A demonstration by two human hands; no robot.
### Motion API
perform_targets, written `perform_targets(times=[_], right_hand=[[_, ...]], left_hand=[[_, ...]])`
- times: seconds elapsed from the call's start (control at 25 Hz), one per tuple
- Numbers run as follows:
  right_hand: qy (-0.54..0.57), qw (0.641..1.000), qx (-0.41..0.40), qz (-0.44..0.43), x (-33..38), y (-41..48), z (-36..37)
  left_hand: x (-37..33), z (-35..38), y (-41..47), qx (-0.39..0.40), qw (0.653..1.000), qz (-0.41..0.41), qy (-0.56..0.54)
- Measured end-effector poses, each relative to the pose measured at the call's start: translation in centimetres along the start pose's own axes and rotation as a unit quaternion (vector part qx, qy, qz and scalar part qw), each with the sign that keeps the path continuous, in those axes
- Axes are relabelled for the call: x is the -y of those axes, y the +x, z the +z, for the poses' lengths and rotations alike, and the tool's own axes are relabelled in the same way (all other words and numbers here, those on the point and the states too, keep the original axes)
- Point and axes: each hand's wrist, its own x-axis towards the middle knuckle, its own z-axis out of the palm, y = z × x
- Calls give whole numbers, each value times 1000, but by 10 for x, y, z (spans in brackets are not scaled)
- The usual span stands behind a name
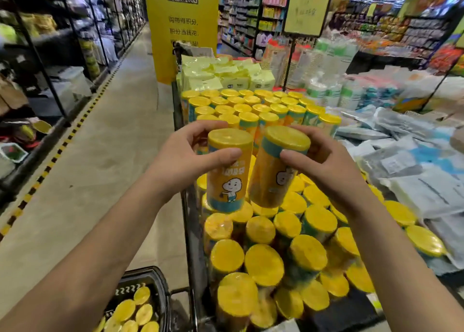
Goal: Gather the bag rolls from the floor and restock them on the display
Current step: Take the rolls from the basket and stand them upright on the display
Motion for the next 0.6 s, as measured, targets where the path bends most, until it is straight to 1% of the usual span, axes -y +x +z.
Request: perform_targets(times=[0.12, 0.24, 0.4, 0.6], right_hand=[[-8, 999, 39, -20, -42, 32, -75], [0, 998, 55, -12, -63, 59, -128], [12, 997, 76, -24, -84, 85, -166], [16, 996, 84, -28, -95, 101, -186]], left_hand=[[0, 77, 33, -38, 999, -15, 14], [-14, 127, 60, -70, 996, -41, 25], [-27, 170, 86, -96, 990, -53, 86], [-35, 191, 111, -76, 990, -55, 110]])
